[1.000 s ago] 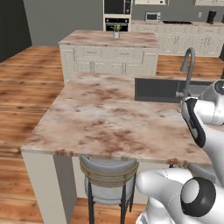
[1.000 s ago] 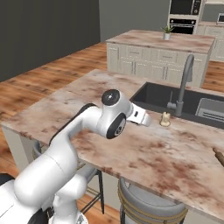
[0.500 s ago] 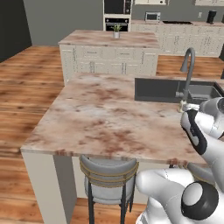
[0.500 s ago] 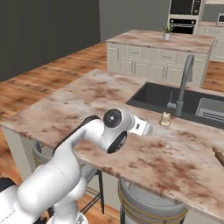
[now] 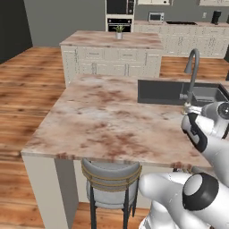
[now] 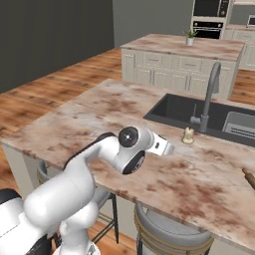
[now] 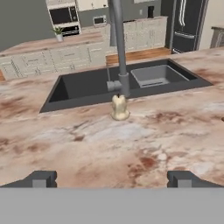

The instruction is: Pick the candle and candle from the dining table and place them in the open cabinet. Close the cabinet after placing the objects.

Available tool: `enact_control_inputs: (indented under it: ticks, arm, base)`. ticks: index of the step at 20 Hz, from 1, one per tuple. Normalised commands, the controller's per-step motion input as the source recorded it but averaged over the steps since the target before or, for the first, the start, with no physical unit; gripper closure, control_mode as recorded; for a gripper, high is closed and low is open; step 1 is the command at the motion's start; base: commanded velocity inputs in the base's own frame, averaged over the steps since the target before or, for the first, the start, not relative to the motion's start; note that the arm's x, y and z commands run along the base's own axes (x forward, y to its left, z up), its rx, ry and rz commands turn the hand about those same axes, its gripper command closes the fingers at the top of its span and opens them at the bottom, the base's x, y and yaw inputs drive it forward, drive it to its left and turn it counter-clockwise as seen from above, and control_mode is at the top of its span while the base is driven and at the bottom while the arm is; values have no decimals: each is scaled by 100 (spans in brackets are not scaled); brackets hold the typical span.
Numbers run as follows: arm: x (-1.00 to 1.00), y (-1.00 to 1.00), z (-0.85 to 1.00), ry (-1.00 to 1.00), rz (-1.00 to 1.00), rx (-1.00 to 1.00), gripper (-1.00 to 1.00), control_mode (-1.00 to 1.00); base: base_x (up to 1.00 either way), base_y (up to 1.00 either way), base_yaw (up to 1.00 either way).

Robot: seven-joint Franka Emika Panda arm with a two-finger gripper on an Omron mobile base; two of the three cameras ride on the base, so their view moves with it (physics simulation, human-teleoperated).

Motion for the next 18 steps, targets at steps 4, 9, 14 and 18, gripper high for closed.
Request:
enact_control_inputs:
  ticks: [4, 9, 14, 18]
  arm:
    - [0, -33, 0, 0, -17, 7, -100, -100]
    - [3, -17, 0, 0, -15, 4, -100, -100]
    - [4, 0, 0, 1, 0, 0, -100, -100]
    - [37, 0, 0, 0, 0, 0, -100, -100]
  base:
    - [0, 0, 0]
    - [0, 0, 0]
    - [0, 0, 0]
    - [0, 0, 0]
